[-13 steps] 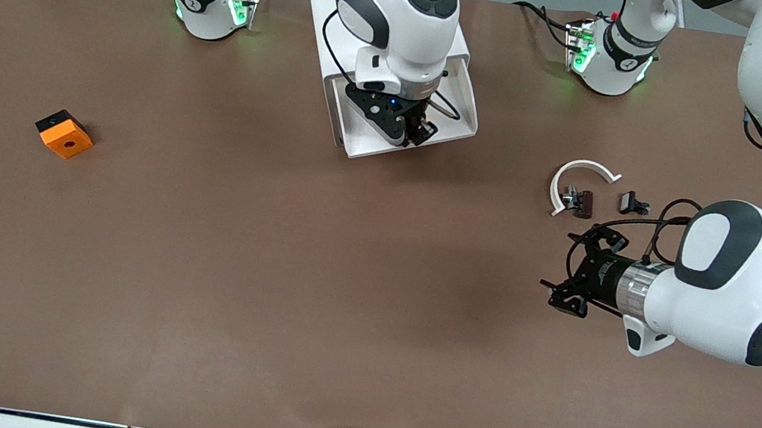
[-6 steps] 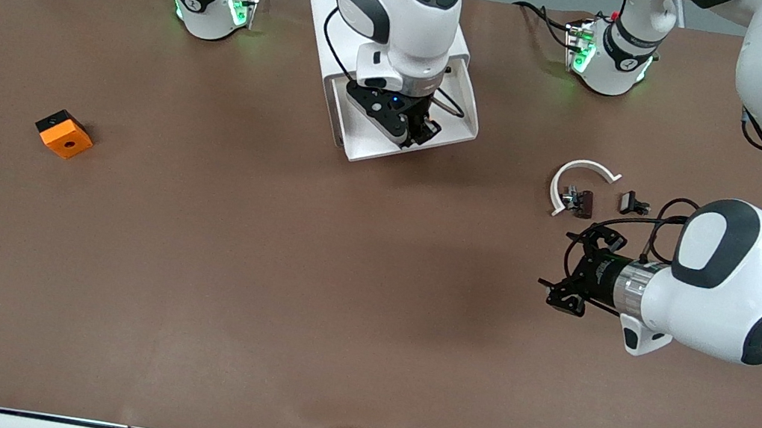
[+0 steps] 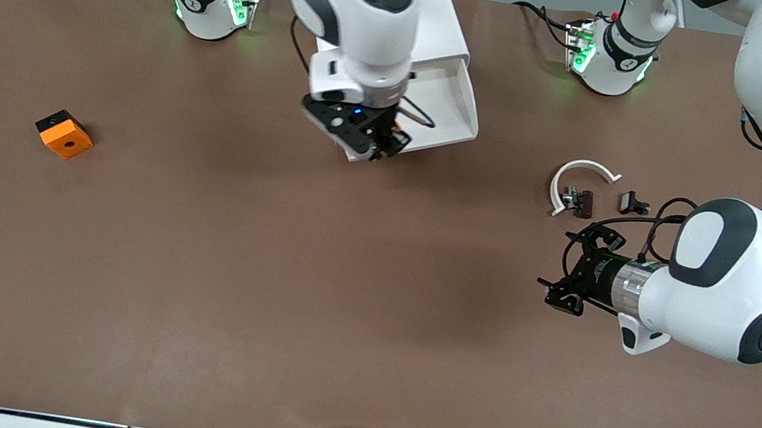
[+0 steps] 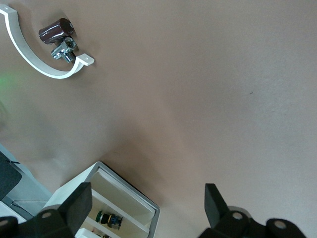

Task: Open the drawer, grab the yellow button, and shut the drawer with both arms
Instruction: 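Carry the button away with the right gripper while the left gripper returns, then push the drawer shut with the left gripper while the right gripper lowers the button, then release the button on the table while the left gripper withdraws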

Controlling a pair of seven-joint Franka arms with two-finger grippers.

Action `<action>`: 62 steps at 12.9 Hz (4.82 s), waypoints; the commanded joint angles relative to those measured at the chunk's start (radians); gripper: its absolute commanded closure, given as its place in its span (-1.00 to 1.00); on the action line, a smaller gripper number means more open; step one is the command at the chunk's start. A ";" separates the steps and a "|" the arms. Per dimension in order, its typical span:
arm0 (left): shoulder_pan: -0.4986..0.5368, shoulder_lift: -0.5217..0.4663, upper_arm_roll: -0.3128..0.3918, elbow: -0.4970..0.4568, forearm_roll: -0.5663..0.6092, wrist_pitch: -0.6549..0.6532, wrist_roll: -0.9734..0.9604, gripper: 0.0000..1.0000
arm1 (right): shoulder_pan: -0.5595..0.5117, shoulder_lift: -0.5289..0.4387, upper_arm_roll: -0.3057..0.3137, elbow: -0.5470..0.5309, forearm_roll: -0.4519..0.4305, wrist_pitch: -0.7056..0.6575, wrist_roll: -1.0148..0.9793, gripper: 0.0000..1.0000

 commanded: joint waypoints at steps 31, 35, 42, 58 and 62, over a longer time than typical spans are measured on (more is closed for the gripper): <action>-0.181 -0.161 -0.516 -0.514 0.383 0.491 0.241 -1.00 | -1.010 0.166 0.016 -0.582 0.058 0.854 -1.567 1.00; -0.181 -0.166 -0.571 -0.524 0.381 0.505 0.241 -1.00 | -1.010 0.171 0.015 -0.575 0.070 0.843 -1.567 -0.27; -0.199 -0.149 -0.612 -0.538 0.326 0.513 0.224 -1.00 | -0.989 0.146 0.016 -0.419 0.067 0.594 -1.576 -1.00; -0.282 -0.100 -0.574 -0.520 0.338 0.557 0.092 -1.00 | -0.878 -0.036 0.016 0.053 0.049 -0.234 -1.400 -1.00; -0.275 -0.118 -0.413 -0.434 0.421 0.542 0.097 -1.00 | -0.846 -0.052 0.015 0.054 0.042 -0.267 -1.394 -1.00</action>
